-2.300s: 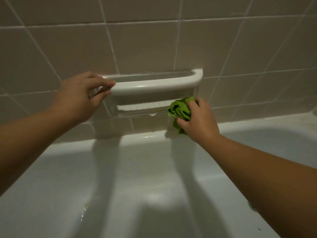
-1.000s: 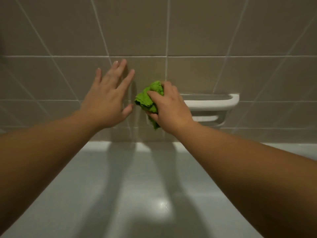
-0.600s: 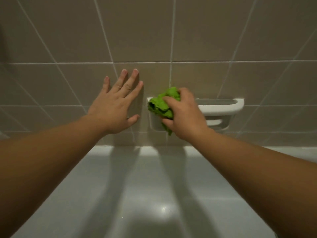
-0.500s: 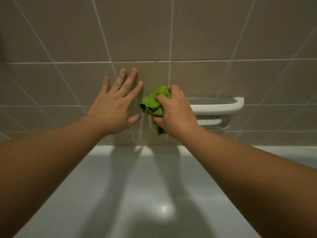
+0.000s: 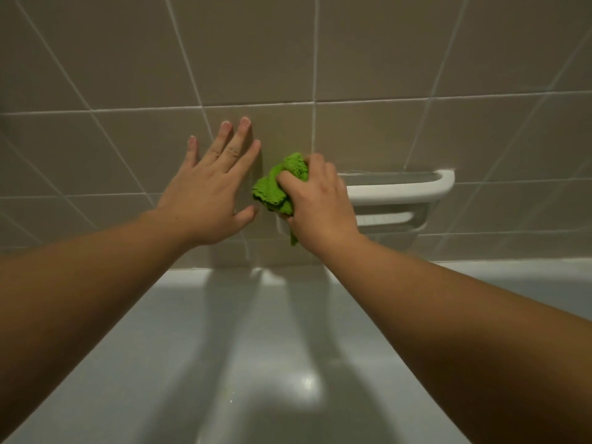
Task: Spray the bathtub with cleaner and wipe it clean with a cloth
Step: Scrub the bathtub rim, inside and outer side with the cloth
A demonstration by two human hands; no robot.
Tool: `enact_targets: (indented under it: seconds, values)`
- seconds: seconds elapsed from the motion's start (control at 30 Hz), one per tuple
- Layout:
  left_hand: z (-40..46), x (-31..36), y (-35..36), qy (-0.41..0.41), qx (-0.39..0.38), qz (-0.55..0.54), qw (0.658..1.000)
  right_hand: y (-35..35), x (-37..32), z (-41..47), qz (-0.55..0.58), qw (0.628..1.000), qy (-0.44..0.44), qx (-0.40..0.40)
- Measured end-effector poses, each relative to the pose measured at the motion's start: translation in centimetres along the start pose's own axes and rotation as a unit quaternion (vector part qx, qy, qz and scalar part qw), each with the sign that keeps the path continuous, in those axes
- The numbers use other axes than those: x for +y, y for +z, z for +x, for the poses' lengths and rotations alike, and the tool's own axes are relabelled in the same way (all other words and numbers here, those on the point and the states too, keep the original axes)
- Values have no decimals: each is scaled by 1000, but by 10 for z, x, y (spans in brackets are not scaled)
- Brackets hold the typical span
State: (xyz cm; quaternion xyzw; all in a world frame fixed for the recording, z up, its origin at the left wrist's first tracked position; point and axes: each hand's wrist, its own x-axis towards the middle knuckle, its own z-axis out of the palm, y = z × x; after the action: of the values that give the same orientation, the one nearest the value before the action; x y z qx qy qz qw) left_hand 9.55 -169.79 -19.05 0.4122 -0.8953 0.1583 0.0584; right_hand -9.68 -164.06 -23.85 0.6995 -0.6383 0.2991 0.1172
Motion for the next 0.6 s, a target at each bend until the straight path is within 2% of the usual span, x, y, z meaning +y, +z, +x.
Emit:
enact_targets:
  seconds: [0.13,0.33,0.43,0.6]
  values:
    - [0,8,2,4,12,-17,1000,-16,36,-21,-7,1000,1,15]
    - [8,37,6,41,14,-114,993,-51,100,-65,12,984,152,88]
    - [13,46,9,67,21,-133,989,-48,93,-70,23,975,195,108]
    - [15,41,6,84,19,-147,985,-33,46,-55,25,973,212,89]
